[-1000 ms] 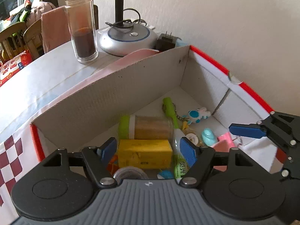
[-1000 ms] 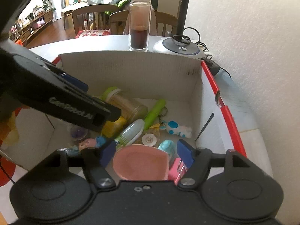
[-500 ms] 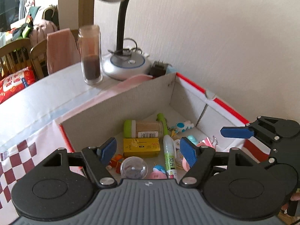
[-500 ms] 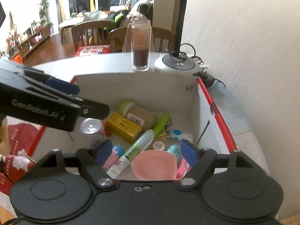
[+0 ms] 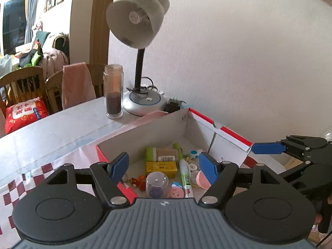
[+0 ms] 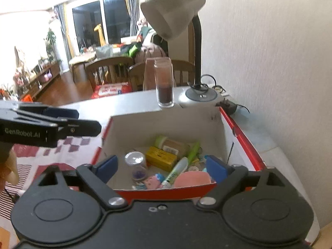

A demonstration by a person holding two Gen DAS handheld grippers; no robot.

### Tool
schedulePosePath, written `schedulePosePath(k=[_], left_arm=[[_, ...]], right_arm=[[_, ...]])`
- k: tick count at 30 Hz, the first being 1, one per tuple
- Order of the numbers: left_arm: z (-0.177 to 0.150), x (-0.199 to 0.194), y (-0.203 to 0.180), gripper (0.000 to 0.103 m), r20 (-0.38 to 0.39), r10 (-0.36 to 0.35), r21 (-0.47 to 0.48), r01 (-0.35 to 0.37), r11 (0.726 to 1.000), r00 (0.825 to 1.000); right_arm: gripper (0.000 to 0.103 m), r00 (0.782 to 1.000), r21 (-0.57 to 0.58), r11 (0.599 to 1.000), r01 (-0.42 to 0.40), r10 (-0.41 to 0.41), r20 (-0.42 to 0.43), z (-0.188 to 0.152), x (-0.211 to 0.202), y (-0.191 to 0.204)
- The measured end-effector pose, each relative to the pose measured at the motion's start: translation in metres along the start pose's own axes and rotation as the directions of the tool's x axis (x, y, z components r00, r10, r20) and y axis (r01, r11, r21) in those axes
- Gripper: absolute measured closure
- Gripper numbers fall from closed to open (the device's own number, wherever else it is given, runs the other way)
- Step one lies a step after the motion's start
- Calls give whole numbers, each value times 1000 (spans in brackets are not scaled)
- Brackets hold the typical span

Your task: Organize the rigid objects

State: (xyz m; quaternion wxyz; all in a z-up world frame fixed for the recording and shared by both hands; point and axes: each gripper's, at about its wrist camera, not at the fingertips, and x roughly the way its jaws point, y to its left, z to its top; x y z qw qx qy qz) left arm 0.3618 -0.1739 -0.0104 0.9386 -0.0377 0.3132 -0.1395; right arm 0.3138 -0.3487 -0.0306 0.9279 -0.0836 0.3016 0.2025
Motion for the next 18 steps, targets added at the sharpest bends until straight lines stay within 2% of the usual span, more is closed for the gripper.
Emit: schedulePosePath(k=[1, 4, 6, 8, 10, 14, 18], left_arm=[[-2, -5, 1, 23, 6, -5, -4, 5, 1000, 1000], [-8, -18, 4, 23, 17, -22, -11, 22, 1000, 1000], [-13, -26, 5, 23, 15, -27, -14, 28, 1000, 1000], [-17, -33, 6, 22, 15, -29, -15, 30, 999, 999], [-22, -39, 6, 16, 14, -27, -12, 27, 1000, 1000], [-31, -50, 8, 15, 18, -29, -9, 29, 1000, 999], [-38, -57, 9, 2, 19, -4, -4, 4, 1000, 1000]], right_arm=[[8, 1000, 6, 1000, -4, 4, 11, -1, -4, 2], [5, 999, 15, 1000, -18, 18, 38, -3, -16, 11], [1, 998, 19, 1000, -25, 24, 50, -5, -21, 16], [1, 997, 23, 999, -28, 26, 68, -7, -26, 21], [0, 997, 29, 999, -30, 28, 77, -8, -30, 26], [0, 995, 46, 999, -27, 22, 96, -11, -38, 34], [0, 994, 65, 998, -17, 10, 106, -14, -44, 40]])
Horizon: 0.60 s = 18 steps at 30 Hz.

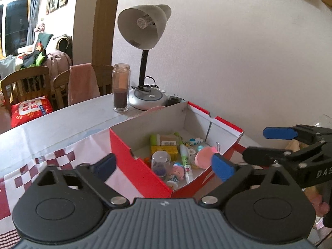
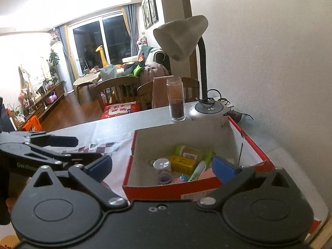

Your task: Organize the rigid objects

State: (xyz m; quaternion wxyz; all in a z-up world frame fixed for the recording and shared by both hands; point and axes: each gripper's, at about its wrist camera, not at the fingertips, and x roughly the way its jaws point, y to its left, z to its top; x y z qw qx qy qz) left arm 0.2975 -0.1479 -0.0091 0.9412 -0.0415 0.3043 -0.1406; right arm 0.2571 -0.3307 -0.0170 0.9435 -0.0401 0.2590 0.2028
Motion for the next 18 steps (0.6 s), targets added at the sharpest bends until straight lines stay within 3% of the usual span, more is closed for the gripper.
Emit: schedulePosePath(k=[13, 18], left_arm=[[-16, -19, 7, 1, -24, -65, -45, 64, 997, 998], [-19, -25, 5, 1, -21, -59, -37, 58, 998, 998]], right_arm=[[0, 999, 48, 998, 34, -34, 4, -13, -13, 14], [0, 999, 55, 997, 45, -46, 3, -17, -15, 18]])
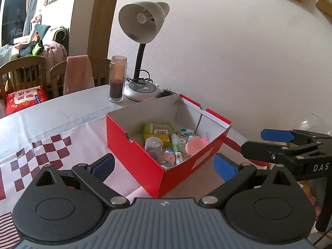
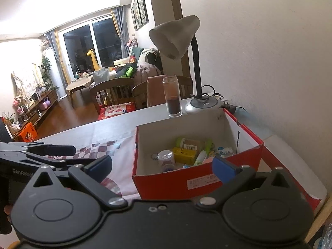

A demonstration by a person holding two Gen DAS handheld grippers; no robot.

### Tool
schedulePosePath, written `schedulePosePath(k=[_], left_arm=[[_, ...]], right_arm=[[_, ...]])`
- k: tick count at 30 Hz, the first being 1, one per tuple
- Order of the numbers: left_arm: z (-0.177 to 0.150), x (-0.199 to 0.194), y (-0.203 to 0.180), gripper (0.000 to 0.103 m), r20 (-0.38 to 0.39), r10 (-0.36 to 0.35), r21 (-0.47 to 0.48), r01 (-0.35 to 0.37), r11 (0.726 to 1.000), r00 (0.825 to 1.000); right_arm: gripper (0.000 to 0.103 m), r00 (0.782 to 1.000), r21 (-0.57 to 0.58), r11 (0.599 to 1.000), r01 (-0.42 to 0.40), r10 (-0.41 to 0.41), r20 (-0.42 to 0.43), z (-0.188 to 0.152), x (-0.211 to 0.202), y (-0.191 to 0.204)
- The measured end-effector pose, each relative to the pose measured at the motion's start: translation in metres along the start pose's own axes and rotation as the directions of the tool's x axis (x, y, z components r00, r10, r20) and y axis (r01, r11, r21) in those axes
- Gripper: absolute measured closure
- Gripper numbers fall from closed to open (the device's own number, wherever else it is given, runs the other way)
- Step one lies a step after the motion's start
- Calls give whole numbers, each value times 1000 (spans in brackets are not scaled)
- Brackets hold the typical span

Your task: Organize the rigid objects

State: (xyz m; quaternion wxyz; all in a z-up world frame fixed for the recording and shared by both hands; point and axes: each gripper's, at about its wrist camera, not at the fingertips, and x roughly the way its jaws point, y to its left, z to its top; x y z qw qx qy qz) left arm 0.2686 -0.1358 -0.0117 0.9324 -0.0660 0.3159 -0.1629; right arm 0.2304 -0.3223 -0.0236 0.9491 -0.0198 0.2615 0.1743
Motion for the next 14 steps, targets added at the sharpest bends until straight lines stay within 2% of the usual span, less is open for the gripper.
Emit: schedulePosePath(k=[14], left_arm=[[-6, -14, 5, 1, 19, 50, 20, -51, 999, 999]], right_arm=[[0, 1000, -10, 1000, 12, -12, -6, -8, -4, 10]])
